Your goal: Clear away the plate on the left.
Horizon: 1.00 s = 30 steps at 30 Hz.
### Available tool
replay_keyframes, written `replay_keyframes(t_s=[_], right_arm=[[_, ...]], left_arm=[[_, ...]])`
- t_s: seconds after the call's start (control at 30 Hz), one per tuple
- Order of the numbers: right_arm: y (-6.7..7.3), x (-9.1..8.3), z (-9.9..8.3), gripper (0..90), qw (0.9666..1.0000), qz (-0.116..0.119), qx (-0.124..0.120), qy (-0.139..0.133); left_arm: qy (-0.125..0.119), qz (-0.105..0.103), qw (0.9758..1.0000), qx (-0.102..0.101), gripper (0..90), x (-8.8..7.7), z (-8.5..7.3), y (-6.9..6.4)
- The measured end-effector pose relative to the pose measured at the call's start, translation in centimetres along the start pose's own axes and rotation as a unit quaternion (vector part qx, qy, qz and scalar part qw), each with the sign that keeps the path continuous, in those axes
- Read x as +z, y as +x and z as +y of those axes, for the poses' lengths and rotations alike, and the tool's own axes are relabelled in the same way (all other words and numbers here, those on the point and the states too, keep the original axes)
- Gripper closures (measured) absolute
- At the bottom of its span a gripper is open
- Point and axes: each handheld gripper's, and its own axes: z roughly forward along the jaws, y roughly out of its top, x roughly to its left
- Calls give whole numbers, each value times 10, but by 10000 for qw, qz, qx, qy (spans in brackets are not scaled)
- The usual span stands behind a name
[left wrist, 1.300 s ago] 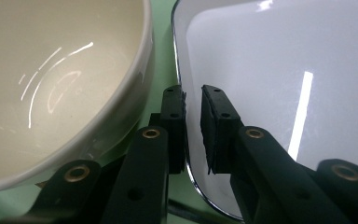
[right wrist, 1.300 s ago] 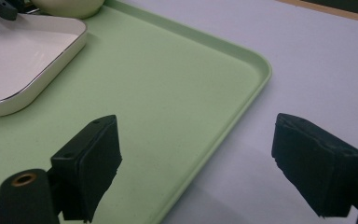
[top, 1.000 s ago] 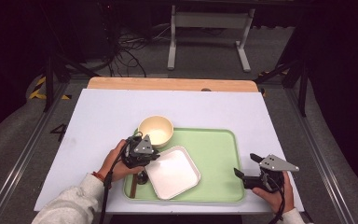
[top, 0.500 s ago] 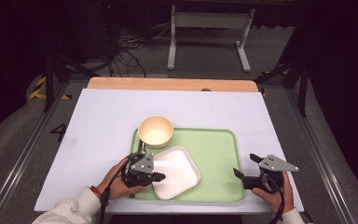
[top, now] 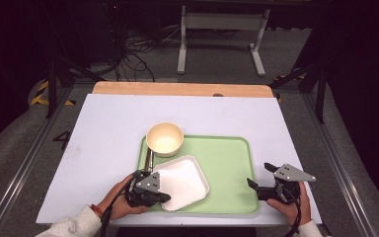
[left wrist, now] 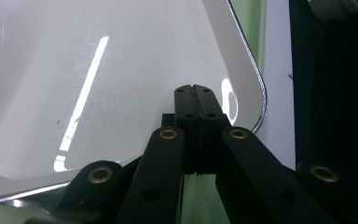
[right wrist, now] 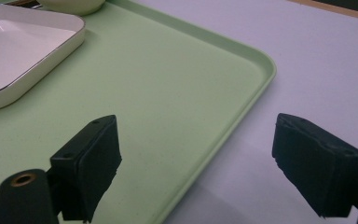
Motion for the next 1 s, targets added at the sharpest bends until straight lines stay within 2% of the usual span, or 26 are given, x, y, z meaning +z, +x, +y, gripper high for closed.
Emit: replay_keyframes(t_s=[0.27, 0.6, 1.0], right_arm=[[1, 0, 0, 153, 10000, -3, -17, 5], [2, 0, 0, 153, 10000, -12, -39, 24], [2, 1, 0, 152, 10000, -14, -86, 36]], left_arm=[[52, 152, 9998, -98, 882, -11, -12, 3], [11, 237, 9994, -259, 880, -21, -24, 5], [-48, 311, 9993, -195, 856, -22, -27, 5]])
